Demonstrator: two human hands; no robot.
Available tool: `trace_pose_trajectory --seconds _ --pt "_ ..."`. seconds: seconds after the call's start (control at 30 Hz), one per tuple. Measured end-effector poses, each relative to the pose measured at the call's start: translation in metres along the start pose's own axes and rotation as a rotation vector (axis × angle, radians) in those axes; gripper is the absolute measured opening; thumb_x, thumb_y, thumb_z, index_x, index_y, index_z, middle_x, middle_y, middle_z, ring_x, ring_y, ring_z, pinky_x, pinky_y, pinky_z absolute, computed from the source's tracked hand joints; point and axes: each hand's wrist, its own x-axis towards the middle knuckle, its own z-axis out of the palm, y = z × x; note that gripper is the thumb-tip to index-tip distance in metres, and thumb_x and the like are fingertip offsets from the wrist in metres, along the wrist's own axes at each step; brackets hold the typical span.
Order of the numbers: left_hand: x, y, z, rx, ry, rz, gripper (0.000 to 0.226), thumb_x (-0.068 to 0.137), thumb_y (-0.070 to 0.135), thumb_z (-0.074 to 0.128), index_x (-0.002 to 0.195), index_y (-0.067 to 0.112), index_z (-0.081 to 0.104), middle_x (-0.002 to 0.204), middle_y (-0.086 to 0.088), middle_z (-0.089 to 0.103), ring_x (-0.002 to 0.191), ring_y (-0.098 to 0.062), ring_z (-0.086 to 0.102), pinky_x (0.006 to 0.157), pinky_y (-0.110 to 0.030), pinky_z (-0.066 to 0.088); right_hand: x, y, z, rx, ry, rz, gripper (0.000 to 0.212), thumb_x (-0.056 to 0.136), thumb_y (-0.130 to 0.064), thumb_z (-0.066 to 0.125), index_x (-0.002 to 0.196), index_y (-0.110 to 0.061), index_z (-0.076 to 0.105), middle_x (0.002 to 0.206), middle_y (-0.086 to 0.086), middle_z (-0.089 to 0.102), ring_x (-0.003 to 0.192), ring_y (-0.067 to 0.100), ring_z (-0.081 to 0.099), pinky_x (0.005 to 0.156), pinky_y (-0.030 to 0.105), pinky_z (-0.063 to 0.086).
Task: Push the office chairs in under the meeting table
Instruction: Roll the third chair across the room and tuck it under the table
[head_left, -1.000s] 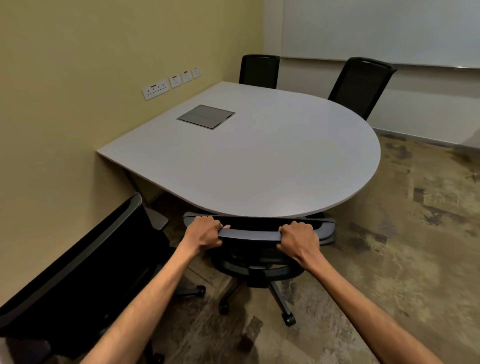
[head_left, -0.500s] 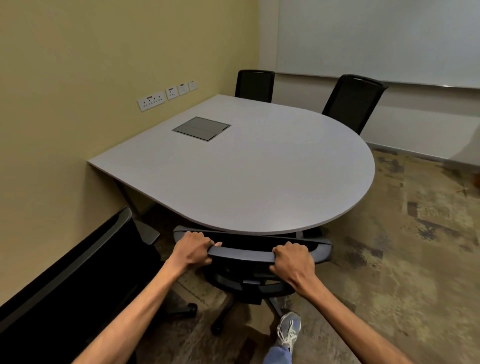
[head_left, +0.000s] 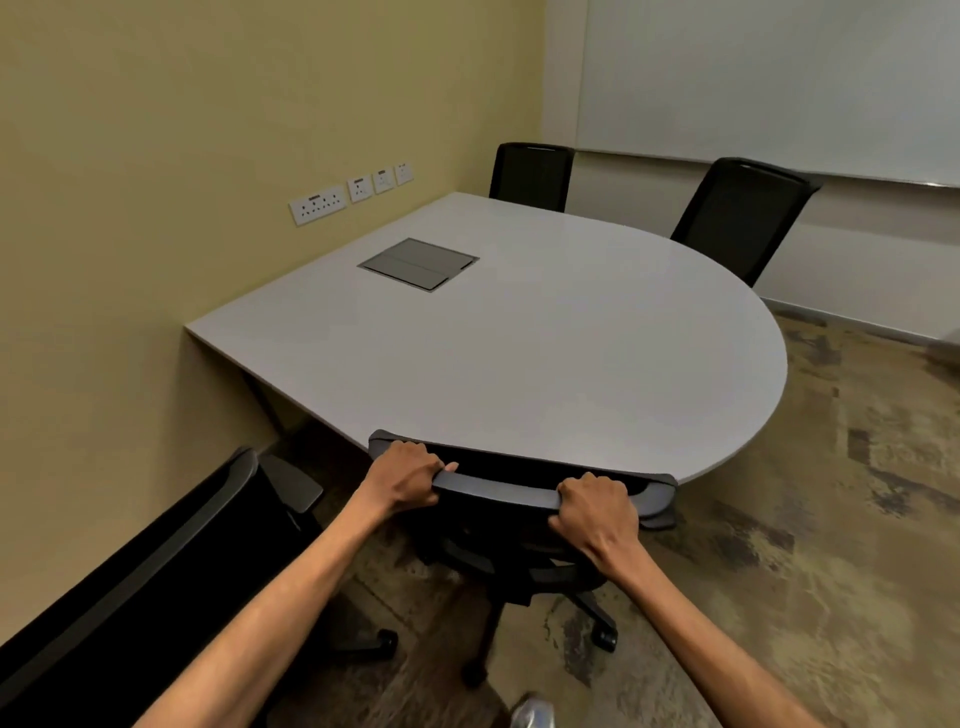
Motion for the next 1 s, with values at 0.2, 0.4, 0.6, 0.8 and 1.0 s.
trace_pose_trajectory --seconds 0.2,0.4,0.6,0.8,1.0 --pt "0.019 0.004 0.000 0.007 0.058 0.070 0.043 0.099 0.039 0.042 0.076 0.016 0.070 0.070 -0.007 0.070 0.067 -0.030 0.066 0.070 -0.038 0.052 0.029 0.022 0.005 -0.075 -0.010 -0.002 0.025 0.076 -0.035 0.055 0.087 -0.018 0.070 0.076 0.006 0.068 0.071 0.028 0.064 0.060 0.032 0.035" --pt "0.011 0.004 -0.002 -0.024 0.077 0.074 0.041 0.098 0.043 0.046 0.073 0.016 0.063 0.066 -0.006 0.068 0.063 -0.029 0.066 0.059 -0.034 0.045 0.021 0.015 0.010 -0.043 0.012 0.038 0.017 0.075 -0.033 0.062 0.081 -0.022 0.073 0.059 0.003 0.063 0.055 0.025 0.060 0.052 0.027 0.029" --pt "-0.028 0.014 0.000 -0.222 0.279 0.087 0.055 0.079 0.057 0.062 0.111 0.012 0.051 0.102 -0.006 0.064 0.092 -0.023 0.059 0.088 -0.038 0.043 0.005 0.007 0.011 0.054 0.126 0.013 0.036 0.069 -0.056 0.048 0.066 -0.020 0.052 0.056 -0.003 0.050 0.059 0.024 0.055 0.053 0.031 0.039" --pt "-0.111 -0.033 0.003 -0.344 0.606 -0.187 0.065 0.080 0.059 0.066 0.119 0.010 0.055 0.121 -0.008 0.056 0.113 -0.023 0.052 0.099 -0.039 0.042 0.022 -0.085 -0.009 0.283 0.363 -0.109 0.066 0.074 -0.071 0.059 0.108 -0.016 0.053 0.106 0.005 0.056 0.100 0.023 0.051 0.087 0.036 0.041" --pt "-0.221 -0.103 -0.022 -0.301 0.771 -0.606 0.058 0.080 0.043 0.070 0.124 0.010 0.049 0.123 -0.008 0.055 0.116 -0.025 0.053 0.102 -0.038 0.041 0.067 -0.229 -0.030 0.469 0.324 -0.508 0.056 0.078 -0.061 0.061 0.115 -0.020 0.051 0.114 0.002 0.056 0.108 0.020 0.050 0.094 0.036 0.039"
